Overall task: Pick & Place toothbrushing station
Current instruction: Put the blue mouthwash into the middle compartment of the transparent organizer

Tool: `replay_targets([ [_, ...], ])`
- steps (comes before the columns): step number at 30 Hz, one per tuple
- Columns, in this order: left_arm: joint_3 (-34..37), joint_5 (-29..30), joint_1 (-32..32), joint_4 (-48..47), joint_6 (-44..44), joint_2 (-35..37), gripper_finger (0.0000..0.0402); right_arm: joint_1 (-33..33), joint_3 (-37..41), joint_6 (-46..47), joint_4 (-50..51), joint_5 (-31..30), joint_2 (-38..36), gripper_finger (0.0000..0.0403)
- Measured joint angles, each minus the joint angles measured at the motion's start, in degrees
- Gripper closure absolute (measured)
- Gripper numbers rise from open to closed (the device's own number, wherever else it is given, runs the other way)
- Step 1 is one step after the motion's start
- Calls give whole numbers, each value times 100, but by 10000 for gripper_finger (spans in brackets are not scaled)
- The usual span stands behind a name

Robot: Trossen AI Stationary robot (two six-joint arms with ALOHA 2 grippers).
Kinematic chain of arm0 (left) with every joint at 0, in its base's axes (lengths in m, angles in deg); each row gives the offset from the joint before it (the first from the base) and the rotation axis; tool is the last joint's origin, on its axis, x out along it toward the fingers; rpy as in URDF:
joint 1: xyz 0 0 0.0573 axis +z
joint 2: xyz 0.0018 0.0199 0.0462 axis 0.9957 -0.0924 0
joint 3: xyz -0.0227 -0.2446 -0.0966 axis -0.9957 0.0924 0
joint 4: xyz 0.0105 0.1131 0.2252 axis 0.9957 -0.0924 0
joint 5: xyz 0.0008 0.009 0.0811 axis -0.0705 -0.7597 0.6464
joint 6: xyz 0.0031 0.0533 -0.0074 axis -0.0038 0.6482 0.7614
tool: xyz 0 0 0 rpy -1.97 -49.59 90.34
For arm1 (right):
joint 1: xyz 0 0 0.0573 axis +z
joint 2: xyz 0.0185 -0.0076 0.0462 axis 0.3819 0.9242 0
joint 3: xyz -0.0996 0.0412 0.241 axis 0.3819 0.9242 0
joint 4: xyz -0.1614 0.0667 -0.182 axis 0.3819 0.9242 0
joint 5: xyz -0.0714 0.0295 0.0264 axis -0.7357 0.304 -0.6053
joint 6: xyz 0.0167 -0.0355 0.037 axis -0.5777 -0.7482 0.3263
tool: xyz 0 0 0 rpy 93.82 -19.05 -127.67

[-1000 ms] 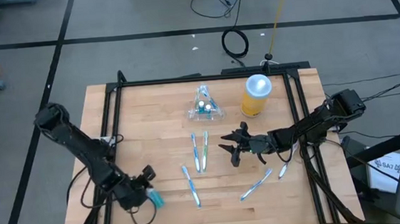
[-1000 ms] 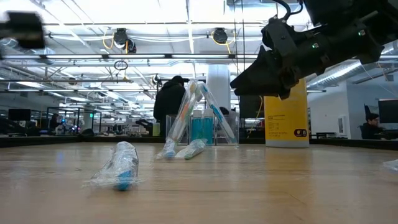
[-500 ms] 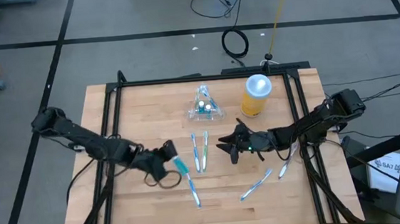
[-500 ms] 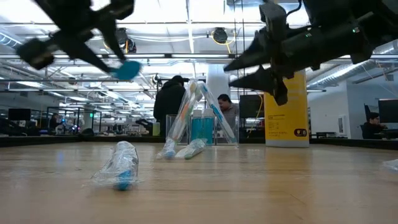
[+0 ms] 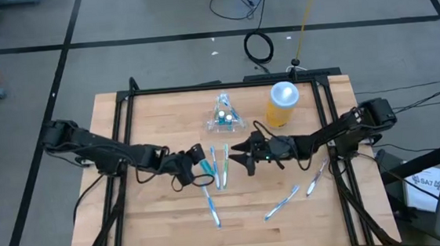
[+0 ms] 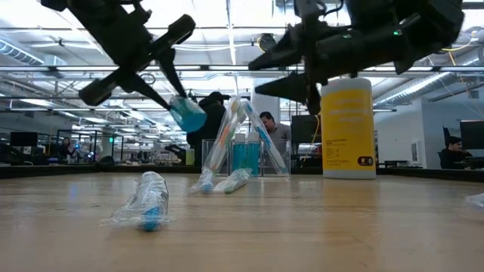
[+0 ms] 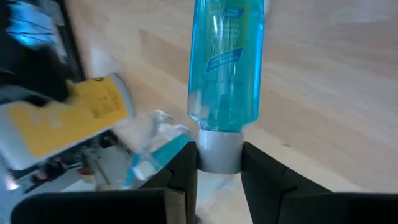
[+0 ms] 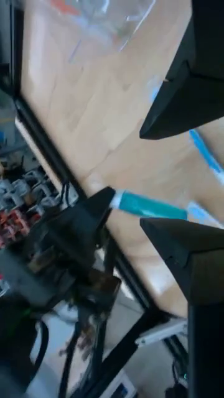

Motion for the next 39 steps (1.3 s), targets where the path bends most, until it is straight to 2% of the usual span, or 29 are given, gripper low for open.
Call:
replay_targets([
  [5, -7, 88, 91, 249, 441, -13, 309, -144, -447, 120, 78, 57, 577, 166],
  [10, -4, 155, 163, 319, 545, -13, 309, -295, -1053, 431, 31, 727, 1290, 156],
  [14, -4, 261, 161, 356, 557, -11, 309, -393, -1447, 437, 67, 1021, 1715, 156],
  [19, -4, 270, 161, 386, 562, -11, 309, -406, -1740, 300, 35, 1057, 1993, 156],
  [23, -4, 308, 161, 408, 660, -11, 309, -404, -1811, 188, 85, 1329, 2117, 157],
  [29, -4, 621, 161, 643, 832, -11, 309, -404, -1811, 59, 84, 1370, 2106, 186],
  [39, -4, 632, 161, 991, 786, -11, 309, -404, -1811, -171, 76, 1349, 2104, 257],
])
